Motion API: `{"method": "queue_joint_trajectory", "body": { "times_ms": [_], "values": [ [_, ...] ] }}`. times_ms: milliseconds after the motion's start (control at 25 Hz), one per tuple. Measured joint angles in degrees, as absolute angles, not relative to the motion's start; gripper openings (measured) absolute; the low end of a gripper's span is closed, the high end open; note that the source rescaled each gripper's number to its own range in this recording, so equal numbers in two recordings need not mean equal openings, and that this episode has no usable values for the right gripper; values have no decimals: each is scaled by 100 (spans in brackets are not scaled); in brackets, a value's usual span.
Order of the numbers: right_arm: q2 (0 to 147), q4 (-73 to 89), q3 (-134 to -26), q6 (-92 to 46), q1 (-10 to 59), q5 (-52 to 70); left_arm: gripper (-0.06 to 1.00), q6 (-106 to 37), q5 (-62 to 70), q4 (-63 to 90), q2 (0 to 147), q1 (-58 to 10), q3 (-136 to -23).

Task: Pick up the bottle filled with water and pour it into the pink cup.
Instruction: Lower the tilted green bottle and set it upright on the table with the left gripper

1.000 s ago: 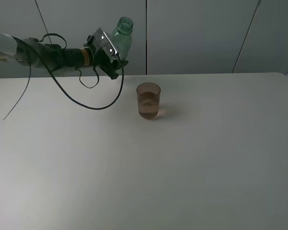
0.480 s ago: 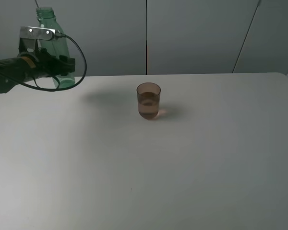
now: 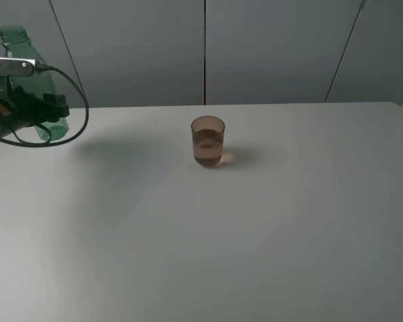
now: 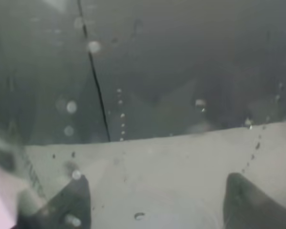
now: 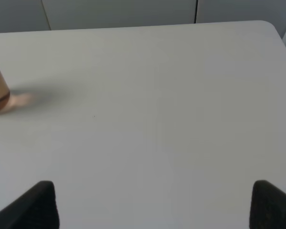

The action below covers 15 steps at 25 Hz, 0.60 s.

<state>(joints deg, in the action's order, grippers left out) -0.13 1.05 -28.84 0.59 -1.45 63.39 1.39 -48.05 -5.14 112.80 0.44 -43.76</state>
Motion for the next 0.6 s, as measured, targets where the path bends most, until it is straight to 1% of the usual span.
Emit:
{"method": "queue_joint_trajectory", "body": {
  "times_ms": [160, 360, 600],
  "values": [
    [-13, 105, -2884, 59, -145, 6339, 0, 139, -5355, -525, 11687, 52, -4432],
    [-13, 105, -2884, 59, -145, 6339, 0, 229, -5547, -563, 12104, 18, -4628],
    [-13, 105, -2884, 59, -145, 6339, 0, 244, -5547, -618, 12532, -205, -4942]
  ]
}}
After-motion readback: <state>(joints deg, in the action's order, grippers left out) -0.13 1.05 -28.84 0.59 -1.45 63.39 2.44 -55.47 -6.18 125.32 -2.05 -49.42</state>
